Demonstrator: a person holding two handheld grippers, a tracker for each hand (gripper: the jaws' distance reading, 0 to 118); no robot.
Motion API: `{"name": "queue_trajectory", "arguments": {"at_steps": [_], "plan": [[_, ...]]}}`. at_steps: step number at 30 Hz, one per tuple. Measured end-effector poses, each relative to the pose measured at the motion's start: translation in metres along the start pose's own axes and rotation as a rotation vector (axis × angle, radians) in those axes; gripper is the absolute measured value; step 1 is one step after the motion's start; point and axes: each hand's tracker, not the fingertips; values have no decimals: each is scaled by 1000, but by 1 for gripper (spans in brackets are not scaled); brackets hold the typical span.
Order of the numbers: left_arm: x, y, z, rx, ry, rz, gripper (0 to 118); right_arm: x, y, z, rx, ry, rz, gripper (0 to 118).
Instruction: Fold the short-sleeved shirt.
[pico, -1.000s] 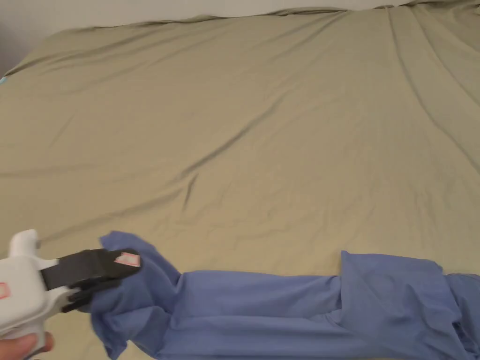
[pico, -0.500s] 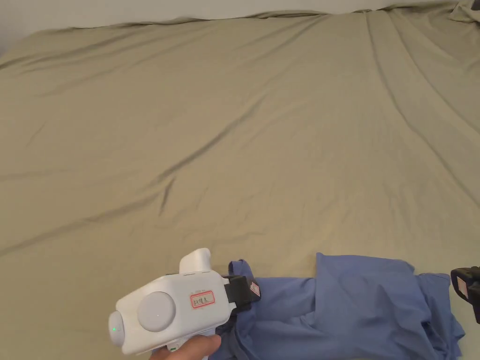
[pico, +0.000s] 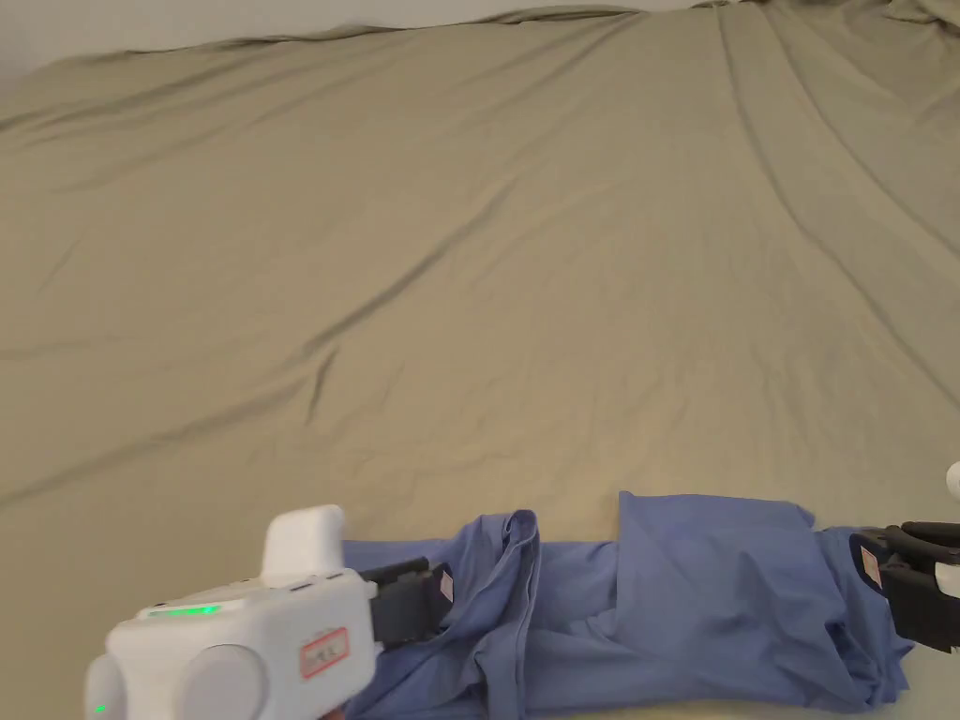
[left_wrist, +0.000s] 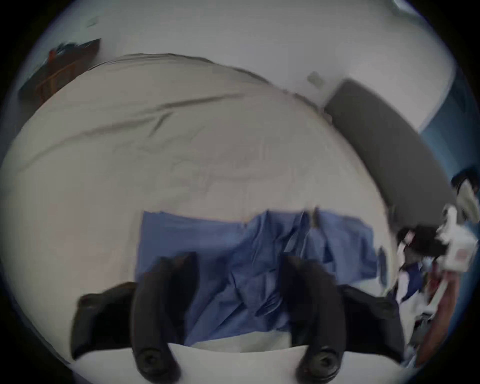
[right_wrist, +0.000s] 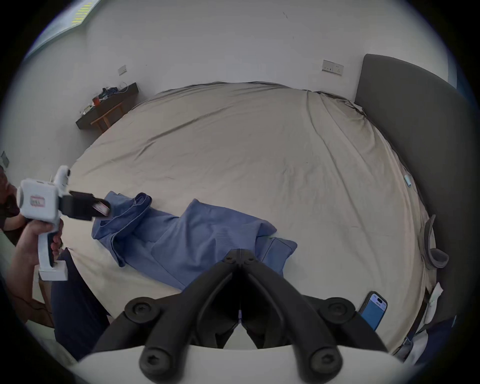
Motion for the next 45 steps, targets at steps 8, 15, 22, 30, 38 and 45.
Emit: {"name": "queue_trajectory", "arguments": {"at_steps": [8, 15, 22, 30, 38, 45], "plan": [[94, -37, -52, -33, -52, -165, 63, -2, -1, 5, 2, 7, 7, 2], [106, -33, -46, -12, -95, -50, 63, -8, 1, 6, -7, 15, 15, 2], [29, 5, 40, 131, -387, 133, 63, -12, 6, 11, 22, 59, 45, 2], [-104, 18, 31, 39, 12, 96, 118, -11, 13, 19, 80, -17, 58, 2], [-83, -1, -33, -150, -134, 67, 118, -13, 12, 16, 63, -1, 35, 2], [-62, 5, -21, -8, -189, 90, 54, -13, 11, 14, 53, 22, 28, 2]]}}
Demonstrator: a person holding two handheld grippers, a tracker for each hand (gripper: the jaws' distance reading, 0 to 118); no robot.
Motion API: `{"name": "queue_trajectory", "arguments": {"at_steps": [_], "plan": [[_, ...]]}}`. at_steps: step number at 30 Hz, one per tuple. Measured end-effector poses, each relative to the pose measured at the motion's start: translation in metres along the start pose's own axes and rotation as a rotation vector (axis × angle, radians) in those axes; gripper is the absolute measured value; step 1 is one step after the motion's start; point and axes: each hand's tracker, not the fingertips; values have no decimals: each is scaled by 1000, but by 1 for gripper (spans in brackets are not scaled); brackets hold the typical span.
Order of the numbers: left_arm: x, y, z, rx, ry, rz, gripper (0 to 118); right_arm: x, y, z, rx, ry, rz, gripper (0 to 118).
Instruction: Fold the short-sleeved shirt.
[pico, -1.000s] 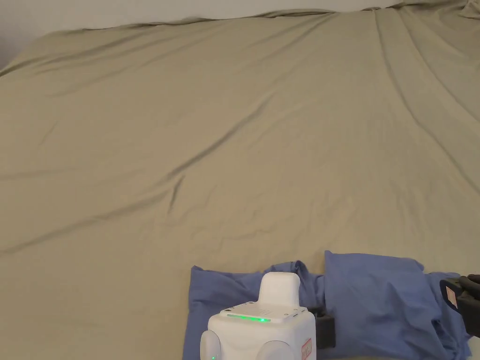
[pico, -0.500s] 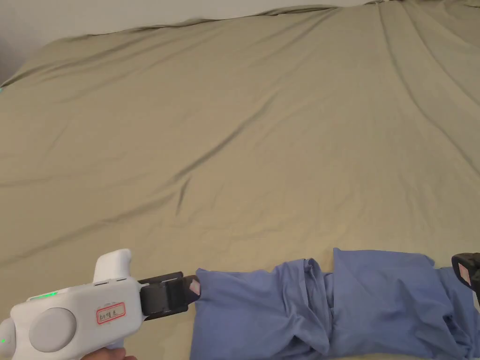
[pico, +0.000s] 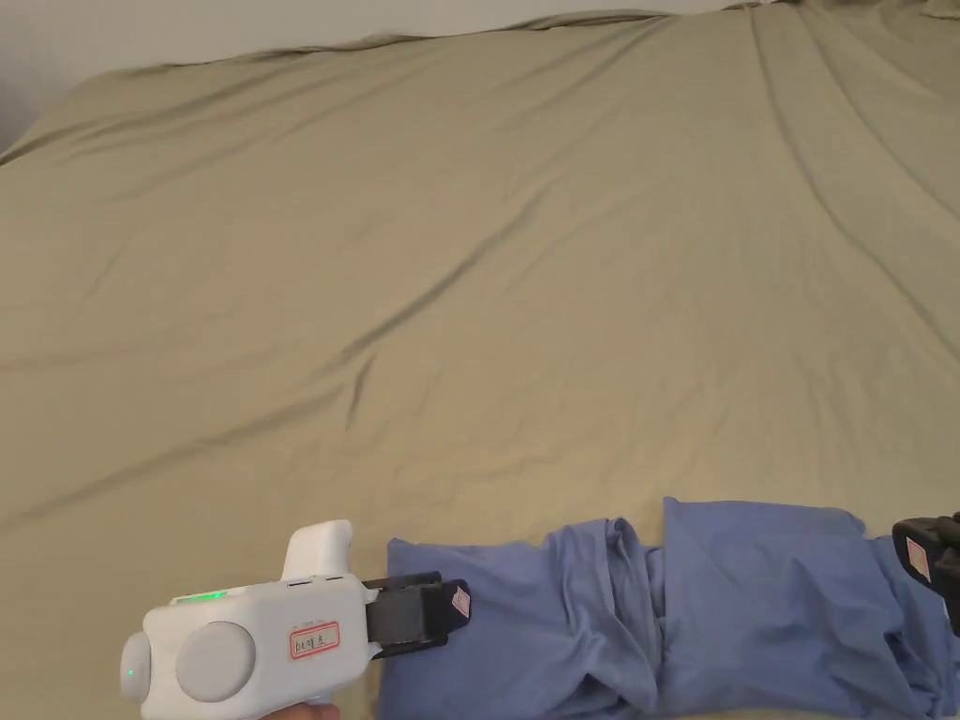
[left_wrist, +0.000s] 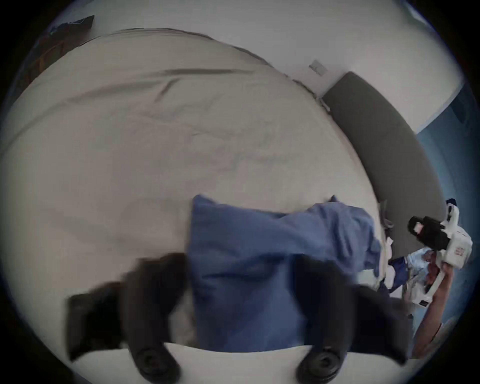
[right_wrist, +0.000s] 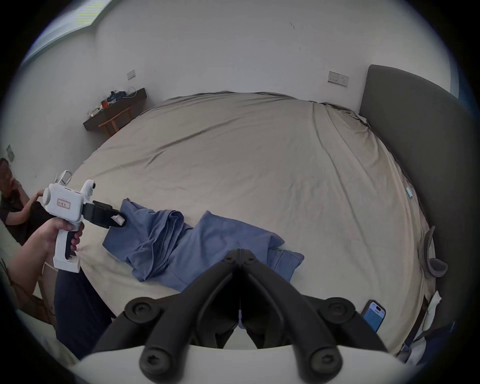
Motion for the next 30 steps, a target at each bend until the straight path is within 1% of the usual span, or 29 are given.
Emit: {"name": "queue_trajectory", "arguments": {"at_steps": [1, 2, 3, 4, 5, 6, 7, 8, 10, 11, 13, 14, 15, 17, 19, 22, 24, 27, 28, 29, 30], "plan": [[6, -2, -4, -6, 0, -17, 48, 0, 0, 0, 1, 0, 0, 2], [10, -4, -9, -12, 11, -25, 48, 0, 0, -1, 1, 3, -1, 2], [10, -6, -15, -22, 8, -36, 37, 0, -1, -1, 1, 8, -5, 2], [8, -8, -18, -25, -24, -10, 21, 0, -1, -2, 0, 15, -10, 2], [4, -8, -19, -16, -67, 39, 15, 0, -1, -2, -1, 21, -14, 2], [0, -7, -19, 9, -86, 120, 14, 0, -1, -3, -3, 23, -16, 2], [-5, -7, -17, 16, -135, 188, 14, 0, -1, -3, -5, 22, -16, 2], [-7, -9, -14, 14, -182, 223, 14, 0, -2, -3, -7, 19, -12, 2], [-4, -10, 1, 47, -217, 231, 13, 0, -3, -1, -6, 17, -8, 2], [-4, -11, 11, 69, -283, 244, 12, 1, -3, 0, -2, 17, -11, 2], [-2, -14, 30, 127, -512, 356, 12, 6, -4, 2, 8, 22, -39, 2], [-3, -16, 37, 144, -580, 402, 12, 8, -3, 1, 12, 24, -58, 2], [-7, -18, 44, 162, -623, 439, 12, 10, -3, 1, 16, 24, -74, 2], [-15, -20, 60, 202, -648, 452, 12, 13, -2, 2, 22, 14, -84, 2], [-23, -21, 74, 211, -582, 430, 12, 13, 0, 5, 32, -6, -81, 2], [-47, -18, 90, 191, -434, 398, 12, 12, 2, 11, 46, -33, -55, 2], [-59, -14, 103, 166, -309, 412, 12, 9, 3, 14, 53, -58, -35, 2], [-67, 0, 119, 129, -68, 321, 12, 6, 2, 16, 53, -59, -21, 2], [-64, 4, 123, 122, -23, 297, 12, 4, 1, 17, 52, -55, -18, 2], [-61, 7, 125, 128, -8, 300, 12, 3, 1, 17, 51, -50, -14, 2], [-54, 9, 124, 139, -29, 315, 12, 1, 1, 16, 47, -45, -9, 2]]}}
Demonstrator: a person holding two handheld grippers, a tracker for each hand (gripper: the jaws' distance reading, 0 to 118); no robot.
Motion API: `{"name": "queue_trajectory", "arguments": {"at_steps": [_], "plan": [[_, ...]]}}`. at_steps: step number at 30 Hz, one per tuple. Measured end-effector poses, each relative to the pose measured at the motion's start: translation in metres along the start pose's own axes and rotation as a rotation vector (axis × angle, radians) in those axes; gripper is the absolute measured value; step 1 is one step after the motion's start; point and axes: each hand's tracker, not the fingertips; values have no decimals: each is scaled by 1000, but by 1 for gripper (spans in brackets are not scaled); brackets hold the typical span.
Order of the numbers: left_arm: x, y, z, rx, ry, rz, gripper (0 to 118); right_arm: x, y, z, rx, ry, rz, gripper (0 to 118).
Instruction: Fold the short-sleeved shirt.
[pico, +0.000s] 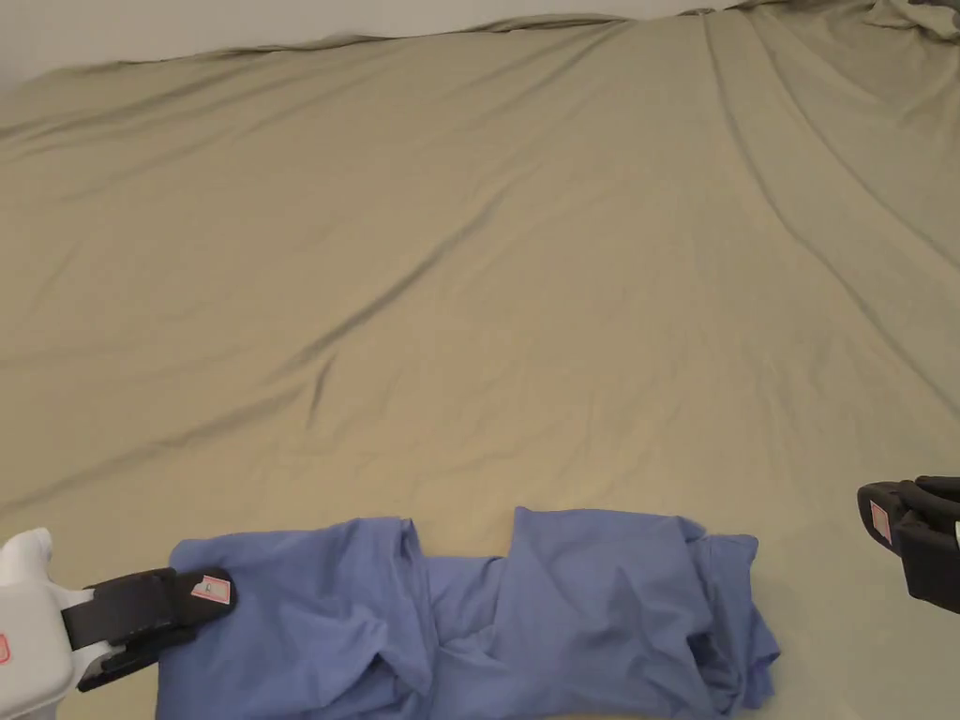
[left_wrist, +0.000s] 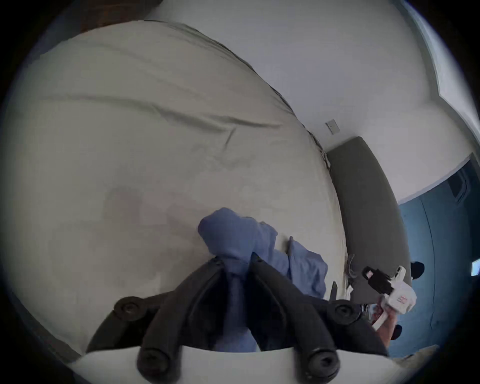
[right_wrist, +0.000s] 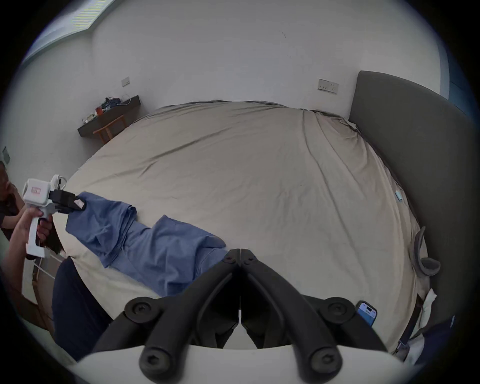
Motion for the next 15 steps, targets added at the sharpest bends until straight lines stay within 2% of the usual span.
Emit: {"name": "queue_trajectory", "arguments": {"at_steps": [1, 3, 5, 11, 15], "plan": [[6, -2, -1, 2, -16, 4, 12, -1, 0, -1, -3, 3, 4, 2], [29, -11, -9, 3, -172, 49, 12, -3, 0, -4, -9, 8, 6, 2], [61, -23, -22, -20, -239, 49, 12, -3, 0, -5, -12, 16, 1, 2], [154, -68, -81, -159, -345, -13, 12, 5, 1, -6, -12, 18, -6, 2], [190, -90, -132, -227, -296, -90, 12, 15, -2, -5, -16, 12, -20, 2]]}}
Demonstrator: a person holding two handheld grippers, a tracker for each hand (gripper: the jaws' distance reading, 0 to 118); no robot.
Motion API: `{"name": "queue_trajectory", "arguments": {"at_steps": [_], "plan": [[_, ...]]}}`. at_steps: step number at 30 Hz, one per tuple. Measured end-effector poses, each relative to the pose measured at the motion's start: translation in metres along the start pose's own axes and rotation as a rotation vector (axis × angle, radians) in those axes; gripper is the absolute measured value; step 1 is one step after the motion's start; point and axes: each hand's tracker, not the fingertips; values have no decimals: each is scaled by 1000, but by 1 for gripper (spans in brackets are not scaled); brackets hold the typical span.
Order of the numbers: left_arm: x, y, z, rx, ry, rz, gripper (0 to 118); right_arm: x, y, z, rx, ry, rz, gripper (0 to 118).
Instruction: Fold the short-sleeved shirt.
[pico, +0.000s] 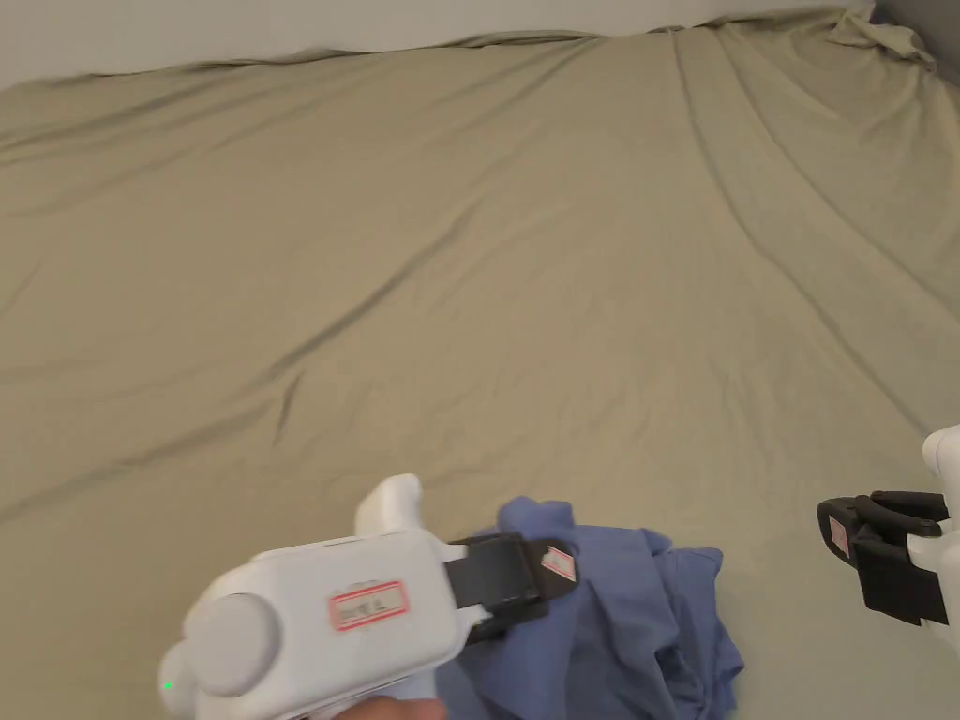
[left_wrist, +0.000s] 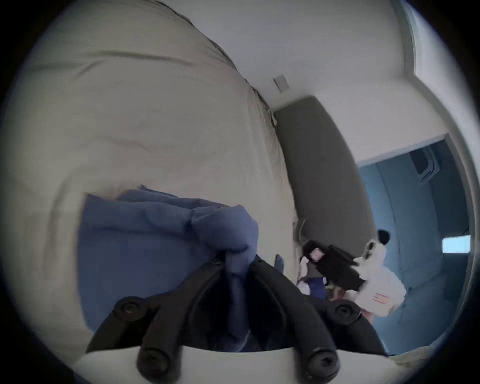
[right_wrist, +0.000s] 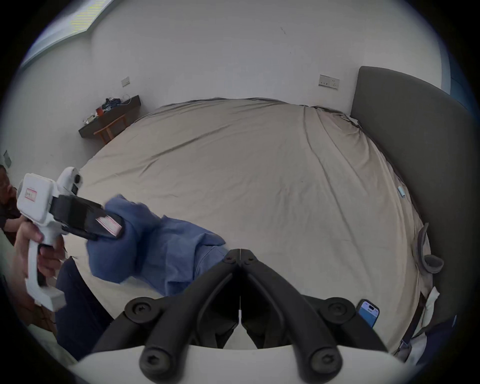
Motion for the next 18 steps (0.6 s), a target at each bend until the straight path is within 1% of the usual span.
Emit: {"name": "queue_trajectory", "arguments": {"at_steps": [2, 5, 6, 7, 8, 9, 10, 11, 13, 16, 17, 18], "plan": [[1, -2, -26, -19, 56, -29, 12, 4, -3, 0, -5, -5, -8, 2], [-15, -5, -60, -54, 142, -69, 12, 9, -7, 0, -12, -11, -12, 2], [-20, -7, -69, -70, 162, -56, 18, 13, -10, -2, -12, -14, -15, 2], [-24, -9, -75, -83, 153, -33, 43, 14, -11, -3, -14, -13, -21, 2], [-24, -11, -76, -95, 139, -44, 92, 15, -12, -4, -16, -10, -29, 2], [-20, -13, -72, -102, 125, -58, 114, 16, -13, -5, -17, -7, -37, 2], [-14, -14, -65, -94, 96, -77, 118, 16, -14, -5, -18, -5, -40, 2], [-5, -14, -52, -49, 61, -113, 118, 16, -16, -4, -18, -2, -39, 2], [7, -11, -21, 63, 78, -193, 118, 19, -17, -3, -18, 3, -33, 2], [8, -8, 18, 152, 156, -235, 118, 23, -18, -1, -15, 1, -31, 2], [5, -9, 25, 191, 200, -229, 99, 25, -18, 0, -11, -2, -37, 2], [3, -8, 24, 188, 251, -241, 66, 26, -19, 1, -8, -3, -44, 2]]}}
